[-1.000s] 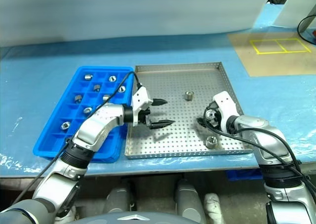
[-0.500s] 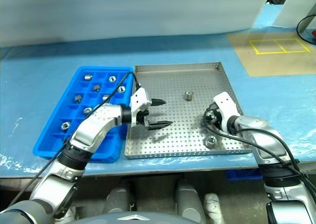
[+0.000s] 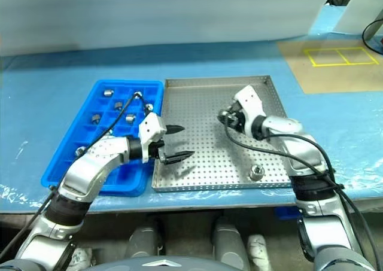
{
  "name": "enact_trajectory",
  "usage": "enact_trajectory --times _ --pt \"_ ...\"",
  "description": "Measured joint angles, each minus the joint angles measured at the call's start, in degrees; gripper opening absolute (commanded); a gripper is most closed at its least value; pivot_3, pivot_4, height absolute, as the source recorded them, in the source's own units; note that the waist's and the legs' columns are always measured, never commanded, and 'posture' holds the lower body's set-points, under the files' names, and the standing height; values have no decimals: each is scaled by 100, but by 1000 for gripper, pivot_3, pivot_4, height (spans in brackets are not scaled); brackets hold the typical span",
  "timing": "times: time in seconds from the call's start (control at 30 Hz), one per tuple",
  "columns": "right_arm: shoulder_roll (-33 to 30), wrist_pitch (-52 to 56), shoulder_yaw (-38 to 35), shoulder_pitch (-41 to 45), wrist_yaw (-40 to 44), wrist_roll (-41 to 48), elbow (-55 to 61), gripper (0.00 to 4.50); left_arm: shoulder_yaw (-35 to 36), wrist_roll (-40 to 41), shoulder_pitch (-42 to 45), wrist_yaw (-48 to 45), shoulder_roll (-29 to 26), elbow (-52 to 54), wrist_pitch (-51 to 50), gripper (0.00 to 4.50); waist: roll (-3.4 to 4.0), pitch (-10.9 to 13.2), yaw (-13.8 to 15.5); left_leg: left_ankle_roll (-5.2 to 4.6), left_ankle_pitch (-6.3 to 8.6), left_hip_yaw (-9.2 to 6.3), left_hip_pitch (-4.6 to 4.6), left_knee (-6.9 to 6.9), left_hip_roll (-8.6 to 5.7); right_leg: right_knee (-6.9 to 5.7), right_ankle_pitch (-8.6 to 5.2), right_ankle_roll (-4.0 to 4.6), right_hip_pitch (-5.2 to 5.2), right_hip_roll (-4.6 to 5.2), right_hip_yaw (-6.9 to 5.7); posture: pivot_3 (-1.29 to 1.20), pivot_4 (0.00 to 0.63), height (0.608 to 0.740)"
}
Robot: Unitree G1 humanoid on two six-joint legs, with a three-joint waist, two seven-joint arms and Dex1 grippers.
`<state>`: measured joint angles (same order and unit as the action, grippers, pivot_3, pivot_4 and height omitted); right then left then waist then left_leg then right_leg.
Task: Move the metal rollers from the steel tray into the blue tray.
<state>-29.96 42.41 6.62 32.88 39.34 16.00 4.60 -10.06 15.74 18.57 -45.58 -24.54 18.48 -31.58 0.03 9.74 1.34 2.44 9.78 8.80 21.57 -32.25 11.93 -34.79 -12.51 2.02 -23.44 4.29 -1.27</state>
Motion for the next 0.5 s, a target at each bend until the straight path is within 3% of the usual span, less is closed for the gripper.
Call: enact_trajectory --times 0.23,0.5 --pt "551 -241 567 508 348 -147 -700 1678 312 -27 -801 816 -85 884 -493 4500 0 1 170 6 -2 -4 11 3 3 1 0 0 -9 0 -8 123 150 740" --pt "1282 -858 696 1196 563 -326 -1439 1678 627 5 -1525 1511 -108 1786 -962 4500 0 1 368 25 -13 -8 45 3 3 -5 0 1 -48 0 -11 241 150 740"
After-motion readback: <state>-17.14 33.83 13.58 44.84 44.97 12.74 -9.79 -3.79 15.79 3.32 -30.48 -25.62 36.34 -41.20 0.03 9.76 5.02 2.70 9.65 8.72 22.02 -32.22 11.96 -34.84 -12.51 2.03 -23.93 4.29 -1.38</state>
